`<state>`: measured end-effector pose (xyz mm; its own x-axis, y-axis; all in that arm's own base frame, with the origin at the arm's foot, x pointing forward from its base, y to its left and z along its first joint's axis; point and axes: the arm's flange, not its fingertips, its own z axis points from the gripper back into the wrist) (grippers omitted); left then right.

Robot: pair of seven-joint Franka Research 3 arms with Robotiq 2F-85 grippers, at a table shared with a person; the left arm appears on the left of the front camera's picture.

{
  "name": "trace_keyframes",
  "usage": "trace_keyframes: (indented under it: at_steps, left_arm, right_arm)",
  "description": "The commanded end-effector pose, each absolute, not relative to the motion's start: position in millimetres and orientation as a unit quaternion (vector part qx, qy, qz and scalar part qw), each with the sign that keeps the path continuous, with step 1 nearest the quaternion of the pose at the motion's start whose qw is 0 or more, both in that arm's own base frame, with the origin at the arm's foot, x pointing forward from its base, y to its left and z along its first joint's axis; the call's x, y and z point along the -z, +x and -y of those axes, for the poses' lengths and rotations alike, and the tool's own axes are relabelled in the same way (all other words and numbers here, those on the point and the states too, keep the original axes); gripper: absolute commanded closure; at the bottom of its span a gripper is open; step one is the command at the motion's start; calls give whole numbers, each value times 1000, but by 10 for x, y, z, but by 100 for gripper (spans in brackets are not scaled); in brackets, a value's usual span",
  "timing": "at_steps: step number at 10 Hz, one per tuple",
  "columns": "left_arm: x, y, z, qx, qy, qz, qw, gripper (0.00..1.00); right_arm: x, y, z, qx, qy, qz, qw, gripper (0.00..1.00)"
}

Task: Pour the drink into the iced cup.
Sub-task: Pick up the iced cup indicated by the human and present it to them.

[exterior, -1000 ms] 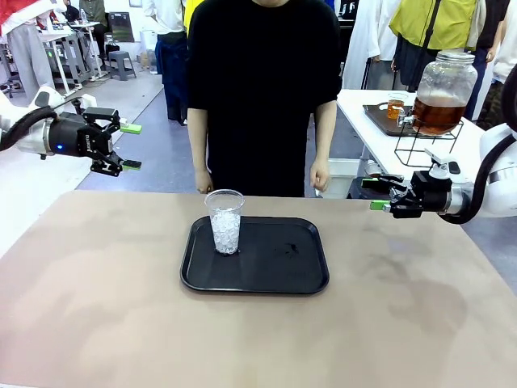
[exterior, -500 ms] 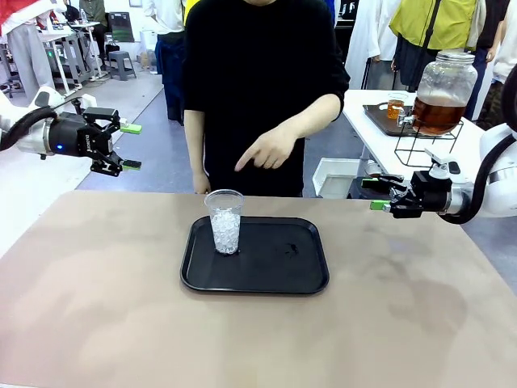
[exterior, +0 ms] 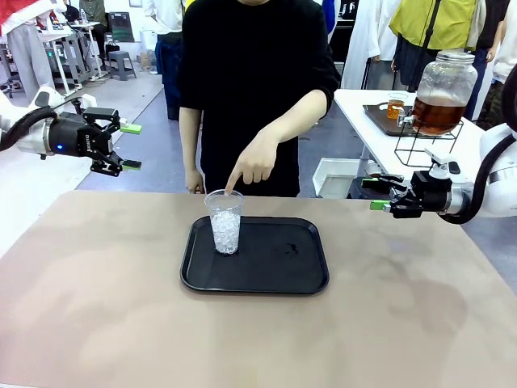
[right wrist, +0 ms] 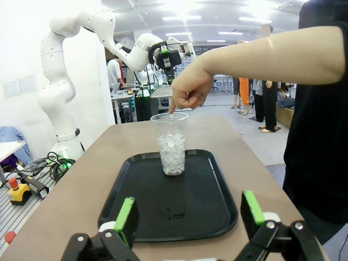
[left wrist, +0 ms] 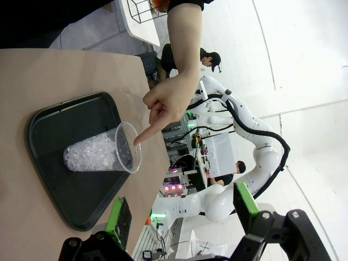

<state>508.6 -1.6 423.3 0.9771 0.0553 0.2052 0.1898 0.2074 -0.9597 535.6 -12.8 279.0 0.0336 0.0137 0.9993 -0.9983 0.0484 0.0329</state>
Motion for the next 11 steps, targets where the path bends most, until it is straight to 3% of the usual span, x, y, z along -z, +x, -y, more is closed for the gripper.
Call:
trace_keyframes:
  at_steps: [1, 8, 11]
  left_arm:
    - [-4240, 5067, 20, 43, -627, 99, 771, 0]
    - [-4233, 5086, 16, 44, -628, 98, 771, 0]
    - [-4257, 5081, -64, 166, -588, 242, 754, 0]
  right_arm:
    - [-2821, 5379, 133, -484, 491, 500, 523, 0]
    - [-2821, 5379, 133, -484, 491, 500, 523, 0]
    - [-2821, 5379, 133, -484, 491, 500, 523, 0]
